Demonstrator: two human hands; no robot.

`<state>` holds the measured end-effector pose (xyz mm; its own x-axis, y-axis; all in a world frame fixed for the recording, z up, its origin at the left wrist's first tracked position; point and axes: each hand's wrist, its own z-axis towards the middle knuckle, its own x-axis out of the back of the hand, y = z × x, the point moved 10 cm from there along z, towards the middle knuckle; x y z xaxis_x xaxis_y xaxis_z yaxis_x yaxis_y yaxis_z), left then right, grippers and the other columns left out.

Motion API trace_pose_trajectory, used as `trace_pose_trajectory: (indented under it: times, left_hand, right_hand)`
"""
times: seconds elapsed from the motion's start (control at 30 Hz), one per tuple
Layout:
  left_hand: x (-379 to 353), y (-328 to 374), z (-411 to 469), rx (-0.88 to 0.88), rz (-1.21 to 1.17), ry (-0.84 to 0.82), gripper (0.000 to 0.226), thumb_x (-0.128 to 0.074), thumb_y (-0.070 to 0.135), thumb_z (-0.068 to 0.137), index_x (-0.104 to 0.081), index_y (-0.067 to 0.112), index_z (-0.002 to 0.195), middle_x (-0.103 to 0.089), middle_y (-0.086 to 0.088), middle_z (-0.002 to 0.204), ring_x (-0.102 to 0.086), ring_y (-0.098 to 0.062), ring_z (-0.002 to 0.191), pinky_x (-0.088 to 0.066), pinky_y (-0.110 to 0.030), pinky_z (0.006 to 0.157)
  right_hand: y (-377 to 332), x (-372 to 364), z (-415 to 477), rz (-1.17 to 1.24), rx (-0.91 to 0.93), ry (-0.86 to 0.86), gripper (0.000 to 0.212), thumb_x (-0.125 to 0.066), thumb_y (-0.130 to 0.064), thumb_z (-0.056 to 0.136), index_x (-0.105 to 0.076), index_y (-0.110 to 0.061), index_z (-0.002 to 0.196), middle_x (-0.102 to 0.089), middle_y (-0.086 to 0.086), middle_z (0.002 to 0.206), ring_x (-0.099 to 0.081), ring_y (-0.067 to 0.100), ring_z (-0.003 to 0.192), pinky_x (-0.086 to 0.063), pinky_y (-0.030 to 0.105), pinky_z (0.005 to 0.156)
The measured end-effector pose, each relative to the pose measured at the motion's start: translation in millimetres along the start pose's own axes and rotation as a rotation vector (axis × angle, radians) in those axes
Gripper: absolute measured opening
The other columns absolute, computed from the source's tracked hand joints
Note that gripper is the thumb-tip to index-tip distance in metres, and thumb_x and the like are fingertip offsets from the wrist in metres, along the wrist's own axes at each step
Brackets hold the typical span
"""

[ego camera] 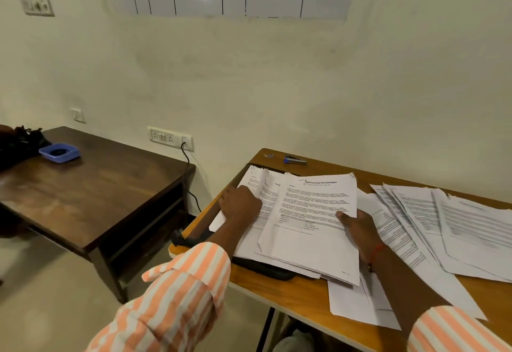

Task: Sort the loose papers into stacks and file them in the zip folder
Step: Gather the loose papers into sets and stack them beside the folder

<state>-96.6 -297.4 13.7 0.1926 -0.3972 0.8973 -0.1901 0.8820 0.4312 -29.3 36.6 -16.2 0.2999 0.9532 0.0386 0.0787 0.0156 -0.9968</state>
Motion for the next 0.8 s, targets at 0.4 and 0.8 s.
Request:
trace_pose_trajectory:
  times: [0.4, 0.8]
  left_hand:
    - [21, 36, -54, -0.390, -0.057, 0.388, 0.042, -0.079, 0.025, 0.087, -0.068, 0.010, 0.124, -0.067, -0.002, 0.113, -0.057, -0.014, 0.090, -0.053, -0.023, 0.068]
    - [16, 43, -56, -0.476, 0.087, 0.434, 0.032, -0.080, 0.021, 0.085, -0.075, 0.011, 0.115, -0.071, -0.001, 0.103, -0.057, -0.014, 0.081, -0.054, -0.026, 0.066]
  right_hand:
    - [4, -1, -8, 0.000, -0.006, 0.009, 0.022, -0.061, -0.010, 0.098, -0.065, -0.010, 0.120, -0.068, 0.006, 0.112, -0.066, 0.016, 0.092, -0.049, 0.027, 0.068]
    - [12, 3, -7, 0.010, -0.029, 0.024, 0.015, -0.064, -0.015, 0.097, -0.067, -0.020, 0.111, -0.072, 0.001, 0.108, -0.068, 0.025, 0.099, -0.054, 0.035, 0.078]
